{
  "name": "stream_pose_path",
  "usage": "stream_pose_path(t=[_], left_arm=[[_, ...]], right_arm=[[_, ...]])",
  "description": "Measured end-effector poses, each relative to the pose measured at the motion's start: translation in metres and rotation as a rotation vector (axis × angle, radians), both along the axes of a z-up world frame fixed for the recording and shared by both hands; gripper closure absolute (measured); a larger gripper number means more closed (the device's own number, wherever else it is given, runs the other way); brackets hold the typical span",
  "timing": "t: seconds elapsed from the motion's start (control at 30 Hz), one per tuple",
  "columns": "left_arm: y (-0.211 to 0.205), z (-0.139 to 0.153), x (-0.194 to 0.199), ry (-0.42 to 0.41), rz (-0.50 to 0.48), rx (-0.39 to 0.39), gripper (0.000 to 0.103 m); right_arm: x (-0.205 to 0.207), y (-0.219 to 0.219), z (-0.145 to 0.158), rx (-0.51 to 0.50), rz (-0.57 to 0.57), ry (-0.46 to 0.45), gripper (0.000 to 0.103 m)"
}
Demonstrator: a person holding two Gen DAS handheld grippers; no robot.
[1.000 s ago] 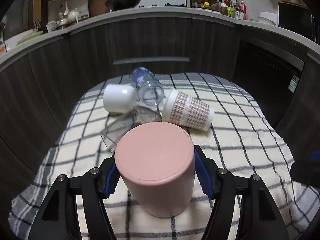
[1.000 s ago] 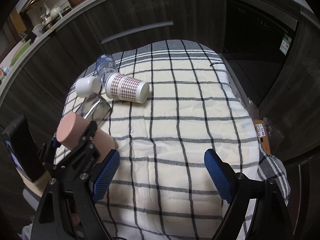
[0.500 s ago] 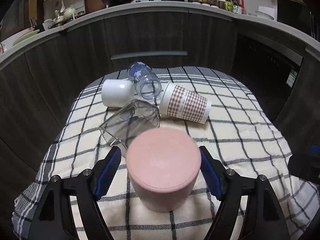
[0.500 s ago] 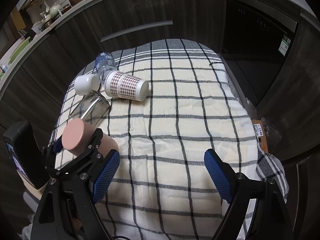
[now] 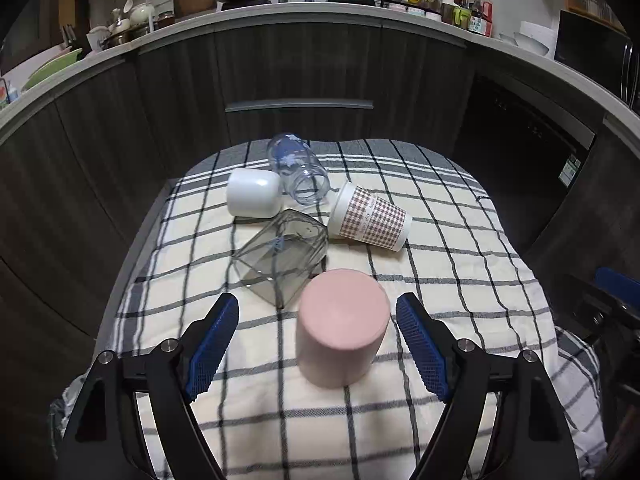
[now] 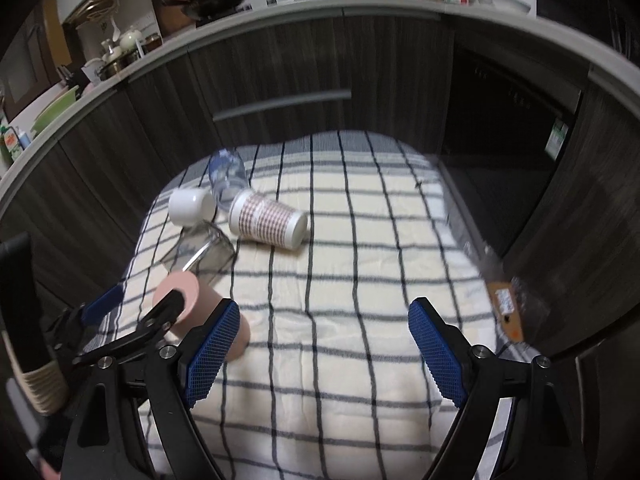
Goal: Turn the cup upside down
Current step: 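Pull the open left tool back from the standing pink cup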
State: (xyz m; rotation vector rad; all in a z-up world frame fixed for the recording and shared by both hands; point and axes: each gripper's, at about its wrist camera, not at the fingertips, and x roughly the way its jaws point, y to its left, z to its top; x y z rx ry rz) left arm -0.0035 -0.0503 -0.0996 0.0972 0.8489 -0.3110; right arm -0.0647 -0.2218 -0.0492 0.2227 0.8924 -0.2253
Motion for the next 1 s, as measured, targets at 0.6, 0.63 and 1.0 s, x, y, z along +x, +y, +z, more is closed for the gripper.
stream_pose_path(t=[0.6, 0.63, 1.0], left_arm=[[0.038, 0.027, -0.028, 0.055, 0.062, 0.004, 0.016], [0.039, 0.028, -0.029, 0.053, 0.067, 0.002, 0.016], [0.049, 0.033, -0.036, 0.034, 0.092, 0.008, 0.012]], right_arm=[[-0.02, 0.031, 0.023, -0.093, 0.017, -0.129, 0.017], [-0.021, 0.033, 0.024, -0.098, 0.017, -0.134, 0.016], [-0.026, 0.04, 0.033, -0.128, 0.011, -0.162, 0.013]])
